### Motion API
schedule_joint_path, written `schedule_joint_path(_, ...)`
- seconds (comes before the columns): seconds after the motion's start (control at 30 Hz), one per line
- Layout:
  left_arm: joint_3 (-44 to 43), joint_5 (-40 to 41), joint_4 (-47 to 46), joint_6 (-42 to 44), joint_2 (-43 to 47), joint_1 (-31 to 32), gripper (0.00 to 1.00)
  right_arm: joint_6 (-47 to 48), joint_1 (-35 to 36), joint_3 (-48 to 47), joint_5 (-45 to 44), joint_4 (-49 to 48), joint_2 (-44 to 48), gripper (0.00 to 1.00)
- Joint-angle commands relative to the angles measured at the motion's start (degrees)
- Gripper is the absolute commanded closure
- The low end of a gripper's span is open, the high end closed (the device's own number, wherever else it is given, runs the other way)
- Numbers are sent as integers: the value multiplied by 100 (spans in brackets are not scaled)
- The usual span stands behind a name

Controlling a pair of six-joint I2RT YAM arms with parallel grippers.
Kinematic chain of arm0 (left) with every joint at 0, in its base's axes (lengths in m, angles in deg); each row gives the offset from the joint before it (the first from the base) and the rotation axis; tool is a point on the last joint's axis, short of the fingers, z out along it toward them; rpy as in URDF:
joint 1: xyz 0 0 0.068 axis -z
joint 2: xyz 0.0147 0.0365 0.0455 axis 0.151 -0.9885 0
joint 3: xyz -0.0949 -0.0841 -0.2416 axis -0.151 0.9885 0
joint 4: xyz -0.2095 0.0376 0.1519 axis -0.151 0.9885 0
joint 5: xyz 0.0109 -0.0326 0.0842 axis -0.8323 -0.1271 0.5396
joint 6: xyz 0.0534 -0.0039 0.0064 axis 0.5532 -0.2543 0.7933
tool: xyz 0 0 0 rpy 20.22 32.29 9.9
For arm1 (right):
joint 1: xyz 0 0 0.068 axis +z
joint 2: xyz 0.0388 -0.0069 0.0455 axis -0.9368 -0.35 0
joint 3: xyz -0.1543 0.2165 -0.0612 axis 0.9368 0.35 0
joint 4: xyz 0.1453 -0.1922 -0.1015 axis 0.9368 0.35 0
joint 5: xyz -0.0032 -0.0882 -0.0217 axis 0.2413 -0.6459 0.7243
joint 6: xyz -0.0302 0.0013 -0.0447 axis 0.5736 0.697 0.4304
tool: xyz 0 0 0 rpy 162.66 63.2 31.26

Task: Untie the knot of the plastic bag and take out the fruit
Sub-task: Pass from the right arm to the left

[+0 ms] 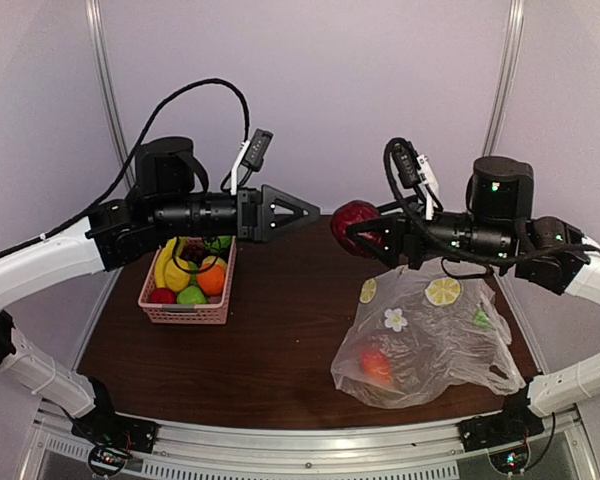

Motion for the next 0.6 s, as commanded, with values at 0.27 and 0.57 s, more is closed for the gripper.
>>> schedule_joint_path(0.27, 271, -403, -953, -846, -138, 23, 2, 334, 415, -125, 211, -955, -652, 47)
schedule_joint_path(0.57, 280, -770, -1269, -1187, -403, 21, 3, 442, 483, -131, 28, -917, -721, 46)
